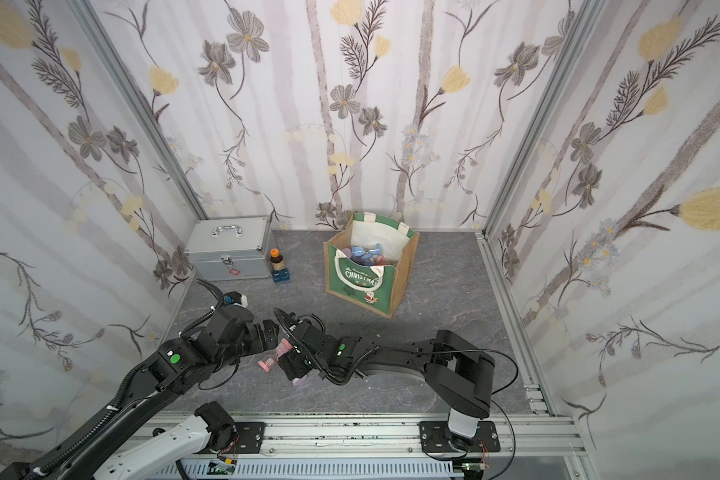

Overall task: Put the hourglass into the canvas bag
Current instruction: Pick up the hourglass from the center of the board.

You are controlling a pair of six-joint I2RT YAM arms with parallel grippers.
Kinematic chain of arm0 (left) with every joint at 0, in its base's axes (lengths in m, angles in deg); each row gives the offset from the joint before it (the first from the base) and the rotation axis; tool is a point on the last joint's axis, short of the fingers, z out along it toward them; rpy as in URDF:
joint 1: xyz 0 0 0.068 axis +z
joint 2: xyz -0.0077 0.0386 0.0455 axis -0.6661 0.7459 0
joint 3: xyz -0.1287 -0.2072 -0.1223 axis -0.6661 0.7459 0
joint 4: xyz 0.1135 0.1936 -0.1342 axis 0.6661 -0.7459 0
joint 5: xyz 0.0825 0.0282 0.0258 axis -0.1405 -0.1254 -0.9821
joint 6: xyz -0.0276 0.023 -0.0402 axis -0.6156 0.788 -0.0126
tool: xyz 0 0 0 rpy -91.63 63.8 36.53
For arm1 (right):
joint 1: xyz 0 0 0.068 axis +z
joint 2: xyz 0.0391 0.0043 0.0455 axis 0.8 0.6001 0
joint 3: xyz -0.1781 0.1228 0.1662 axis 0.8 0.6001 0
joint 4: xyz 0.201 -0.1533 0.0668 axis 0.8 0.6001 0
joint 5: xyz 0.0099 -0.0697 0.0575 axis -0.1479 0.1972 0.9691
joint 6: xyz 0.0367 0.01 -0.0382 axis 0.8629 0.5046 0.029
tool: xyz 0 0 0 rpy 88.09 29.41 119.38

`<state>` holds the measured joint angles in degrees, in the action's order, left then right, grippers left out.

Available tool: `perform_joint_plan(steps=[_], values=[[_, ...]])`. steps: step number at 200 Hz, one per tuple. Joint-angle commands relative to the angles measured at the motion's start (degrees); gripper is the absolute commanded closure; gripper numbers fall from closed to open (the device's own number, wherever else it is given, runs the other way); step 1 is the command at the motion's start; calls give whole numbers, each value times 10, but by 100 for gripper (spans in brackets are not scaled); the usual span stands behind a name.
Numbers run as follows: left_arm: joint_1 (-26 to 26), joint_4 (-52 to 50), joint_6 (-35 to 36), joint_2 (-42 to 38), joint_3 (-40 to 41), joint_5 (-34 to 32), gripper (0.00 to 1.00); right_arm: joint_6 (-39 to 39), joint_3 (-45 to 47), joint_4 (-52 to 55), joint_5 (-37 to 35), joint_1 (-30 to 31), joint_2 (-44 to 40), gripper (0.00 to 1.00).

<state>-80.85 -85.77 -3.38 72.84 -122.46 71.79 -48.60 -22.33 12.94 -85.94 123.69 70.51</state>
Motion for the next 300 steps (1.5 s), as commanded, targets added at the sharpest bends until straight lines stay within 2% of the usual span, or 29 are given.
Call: perform_joint_plan(steps=[1,56,144,200,300], values=[[1,-20,-21,-4,3,-29,0,1,3,-28,16,5,12,18],[0,-34,-36,-24,9,-54,0,-6,-2,-9,26,11,46,22],[1,-32,-36,-55,23,-58,0,-14,-9,25,-49,20,91,30],[1,-20,-35,-57,29,-56,0,-18,-4,32,-83,21,104,38],[1,-10,-33,-52,27,-48,0,-9,6,40,-102,18,90,58]])
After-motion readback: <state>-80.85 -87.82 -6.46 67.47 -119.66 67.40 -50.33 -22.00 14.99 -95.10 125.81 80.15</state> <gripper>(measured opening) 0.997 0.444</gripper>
